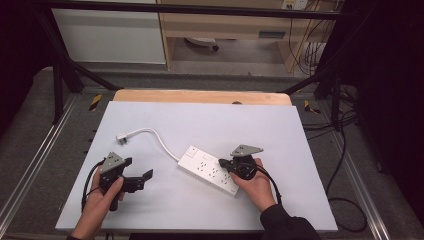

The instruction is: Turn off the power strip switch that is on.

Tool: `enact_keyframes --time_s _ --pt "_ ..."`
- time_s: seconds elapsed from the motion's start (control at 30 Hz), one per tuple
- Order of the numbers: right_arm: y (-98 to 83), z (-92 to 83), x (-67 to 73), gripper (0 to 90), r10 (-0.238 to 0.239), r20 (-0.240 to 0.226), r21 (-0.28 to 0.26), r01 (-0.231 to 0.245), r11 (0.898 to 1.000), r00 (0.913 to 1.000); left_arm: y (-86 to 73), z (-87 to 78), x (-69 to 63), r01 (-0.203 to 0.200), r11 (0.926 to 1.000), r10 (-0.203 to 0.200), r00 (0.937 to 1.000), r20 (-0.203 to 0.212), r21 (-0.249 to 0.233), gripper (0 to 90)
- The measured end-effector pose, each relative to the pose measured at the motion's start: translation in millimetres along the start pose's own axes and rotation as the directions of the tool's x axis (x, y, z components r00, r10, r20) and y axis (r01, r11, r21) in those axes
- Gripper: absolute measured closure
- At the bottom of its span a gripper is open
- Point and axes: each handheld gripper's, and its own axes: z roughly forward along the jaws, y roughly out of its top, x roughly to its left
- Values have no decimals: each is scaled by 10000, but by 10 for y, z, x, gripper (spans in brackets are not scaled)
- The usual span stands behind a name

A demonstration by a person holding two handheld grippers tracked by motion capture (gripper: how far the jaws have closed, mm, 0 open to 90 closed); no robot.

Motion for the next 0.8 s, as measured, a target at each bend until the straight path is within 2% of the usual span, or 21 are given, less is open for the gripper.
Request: enact_keyframes --time_s 0.8 --pt "12 7 15 900 -11 103 51 11 10000 9999 0 5 -5 16 10000 -16 10000 -24 -13 62"
